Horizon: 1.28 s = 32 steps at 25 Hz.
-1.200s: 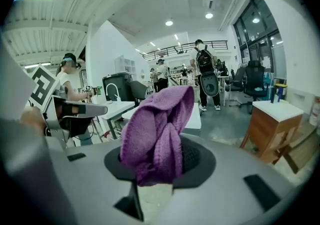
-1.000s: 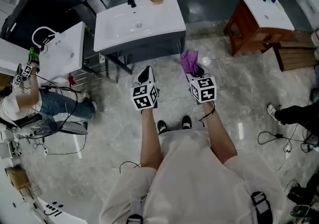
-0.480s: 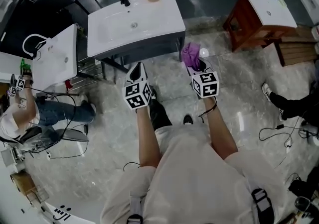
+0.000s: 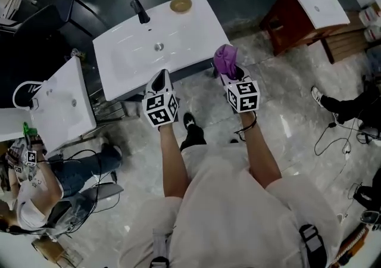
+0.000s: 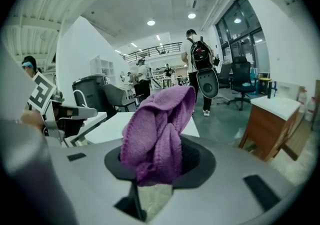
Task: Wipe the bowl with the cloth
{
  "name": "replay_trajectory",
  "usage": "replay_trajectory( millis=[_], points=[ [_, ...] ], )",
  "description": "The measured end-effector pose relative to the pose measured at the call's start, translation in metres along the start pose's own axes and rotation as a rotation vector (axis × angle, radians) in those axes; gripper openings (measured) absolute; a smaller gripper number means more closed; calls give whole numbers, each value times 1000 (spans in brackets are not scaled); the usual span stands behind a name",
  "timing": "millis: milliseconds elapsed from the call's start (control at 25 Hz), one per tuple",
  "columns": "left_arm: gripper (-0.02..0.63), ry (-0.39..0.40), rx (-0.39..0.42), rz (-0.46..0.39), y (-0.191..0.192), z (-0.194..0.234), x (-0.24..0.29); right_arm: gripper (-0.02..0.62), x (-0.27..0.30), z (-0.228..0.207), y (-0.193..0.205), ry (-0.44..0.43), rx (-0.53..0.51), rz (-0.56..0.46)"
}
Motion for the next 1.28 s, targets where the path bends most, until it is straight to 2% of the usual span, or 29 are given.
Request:
replay_trajectory(
  millis=[160, 280, 560, 800, 960, 1280],
  points=[
    [6, 71, 1, 18, -10, 35, 33, 132, 34, 9, -4, 69, 29, 3],
    [6, 90, -9, 6, -19, 54, 53, 132, 55, 9, -9, 103, 49, -5],
    [8, 143, -8, 20, -27, 67, 97, 132, 91, -7, -19, 148, 61, -5],
    [8, 150, 9, -4, -38, 56, 144, 132, 130, -37, -38, 104, 12, -12],
    [8, 145, 6, 15, -37, 41, 184, 133, 161, -69, -54, 72, -18, -9],
    [8, 63, -59, 16, -50, 40, 243, 132, 233, -100, -89, -71, -73, -28]
  ],
)
Point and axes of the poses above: the fingertips, and each gripper's own axes: x forward along the fingers, z to its left, y out of its underside, the point moved 10 cm from there along -x, backward along the fingers, and after that the axes turned 11 degrees about -z, right-handed, at the moved point
